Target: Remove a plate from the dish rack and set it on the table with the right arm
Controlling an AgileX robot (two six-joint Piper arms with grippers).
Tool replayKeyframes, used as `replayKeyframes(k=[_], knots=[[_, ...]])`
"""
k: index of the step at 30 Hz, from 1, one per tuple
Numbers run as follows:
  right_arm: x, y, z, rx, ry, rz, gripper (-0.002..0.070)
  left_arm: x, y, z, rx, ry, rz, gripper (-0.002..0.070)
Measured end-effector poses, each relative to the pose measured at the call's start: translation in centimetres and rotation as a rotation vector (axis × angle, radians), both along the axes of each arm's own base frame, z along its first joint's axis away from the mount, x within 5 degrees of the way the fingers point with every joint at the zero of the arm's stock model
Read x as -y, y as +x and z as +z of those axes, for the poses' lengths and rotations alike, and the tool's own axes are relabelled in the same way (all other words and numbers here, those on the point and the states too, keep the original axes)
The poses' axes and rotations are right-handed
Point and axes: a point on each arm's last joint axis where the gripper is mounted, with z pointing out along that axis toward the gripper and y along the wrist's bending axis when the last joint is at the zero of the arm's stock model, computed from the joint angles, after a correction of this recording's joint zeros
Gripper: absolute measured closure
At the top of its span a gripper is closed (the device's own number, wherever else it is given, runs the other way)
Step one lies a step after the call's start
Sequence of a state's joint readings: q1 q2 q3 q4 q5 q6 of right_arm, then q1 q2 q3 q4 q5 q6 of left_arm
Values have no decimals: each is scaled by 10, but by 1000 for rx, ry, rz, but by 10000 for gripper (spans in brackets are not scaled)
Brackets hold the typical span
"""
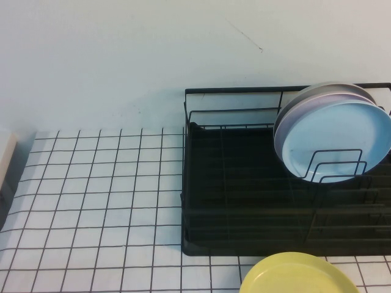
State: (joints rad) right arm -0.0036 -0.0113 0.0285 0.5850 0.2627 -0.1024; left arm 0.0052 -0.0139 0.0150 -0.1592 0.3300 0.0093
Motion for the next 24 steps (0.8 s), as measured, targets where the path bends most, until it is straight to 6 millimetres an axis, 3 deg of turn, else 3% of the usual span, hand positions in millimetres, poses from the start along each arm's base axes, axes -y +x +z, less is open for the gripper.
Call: replayKeyframes(k=[5, 22, 24], knots=[[-1, 1, 7, 39, 223, -19, 678, 0, 0, 0, 0, 0, 0, 678], [-9, -2, 2, 2, 98, 88, 678, 0, 0, 0, 0, 0, 0, 678], [-13, -4, 13, 12, 66, 137, 678, 0, 0, 0, 0, 0, 0, 678]])
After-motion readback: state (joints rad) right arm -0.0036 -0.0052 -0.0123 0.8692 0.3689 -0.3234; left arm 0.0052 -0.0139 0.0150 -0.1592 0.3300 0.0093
